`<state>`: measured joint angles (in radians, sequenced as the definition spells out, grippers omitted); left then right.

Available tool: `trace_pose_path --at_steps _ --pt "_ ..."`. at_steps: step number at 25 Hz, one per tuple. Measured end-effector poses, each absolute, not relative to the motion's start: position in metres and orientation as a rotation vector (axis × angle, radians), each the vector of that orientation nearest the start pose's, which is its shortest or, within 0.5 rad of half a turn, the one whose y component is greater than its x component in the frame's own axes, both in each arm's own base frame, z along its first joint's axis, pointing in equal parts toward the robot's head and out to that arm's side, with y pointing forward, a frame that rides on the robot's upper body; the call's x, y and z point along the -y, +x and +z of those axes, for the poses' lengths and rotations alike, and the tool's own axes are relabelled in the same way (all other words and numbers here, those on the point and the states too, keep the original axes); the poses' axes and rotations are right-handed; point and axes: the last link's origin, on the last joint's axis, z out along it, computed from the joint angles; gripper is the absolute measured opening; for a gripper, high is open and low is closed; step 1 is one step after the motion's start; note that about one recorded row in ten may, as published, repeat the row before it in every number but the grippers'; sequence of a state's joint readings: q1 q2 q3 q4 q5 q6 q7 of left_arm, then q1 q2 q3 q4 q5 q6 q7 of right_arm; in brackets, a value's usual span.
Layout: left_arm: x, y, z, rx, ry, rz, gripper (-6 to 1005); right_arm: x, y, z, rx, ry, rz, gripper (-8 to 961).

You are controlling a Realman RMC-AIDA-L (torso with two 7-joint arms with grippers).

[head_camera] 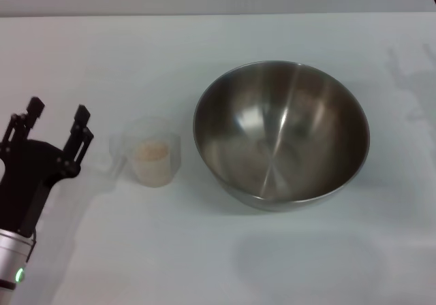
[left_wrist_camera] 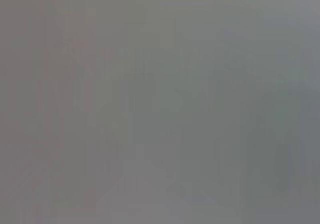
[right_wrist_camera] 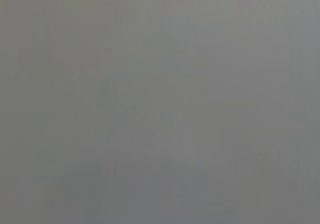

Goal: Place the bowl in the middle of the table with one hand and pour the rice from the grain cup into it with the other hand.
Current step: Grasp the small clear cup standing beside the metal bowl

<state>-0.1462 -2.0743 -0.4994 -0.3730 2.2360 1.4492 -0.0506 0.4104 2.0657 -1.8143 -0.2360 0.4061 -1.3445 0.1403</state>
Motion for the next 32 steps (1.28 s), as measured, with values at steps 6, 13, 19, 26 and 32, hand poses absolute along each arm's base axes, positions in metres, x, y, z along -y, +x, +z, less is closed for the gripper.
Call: trace_pose_path --at_steps 6,13,19,26,32 --pt "-0.222 -0.311 -0.058 0.502 -1.718 -0.856 674 -0.342 0.301 0.034 -0.303 -1.451 0.866 709" --pt "-0.215 -0.311 -0.070 0.509 -1.784 -0.816 672 -0.343 0.300 0.034 -0.301 -1.450 0.868 709" --pt "-0.210 -0.314 -0.072 0.513 -1.803 -0.802 671 -0.344 0.299 0.034 -0.300 -1.450 0.869 709" --pt "-0.209 -0.318 -0.076 0.519 -1.827 -0.753 669 -0.344 0.299 0.034 -0.300 -1.449 0.869 708" --pt "-0.210 -0.319 -0.082 0.516 -1.851 -0.708 668 -0.344 0.299 0.035 -0.300 -1.449 0.870 708"
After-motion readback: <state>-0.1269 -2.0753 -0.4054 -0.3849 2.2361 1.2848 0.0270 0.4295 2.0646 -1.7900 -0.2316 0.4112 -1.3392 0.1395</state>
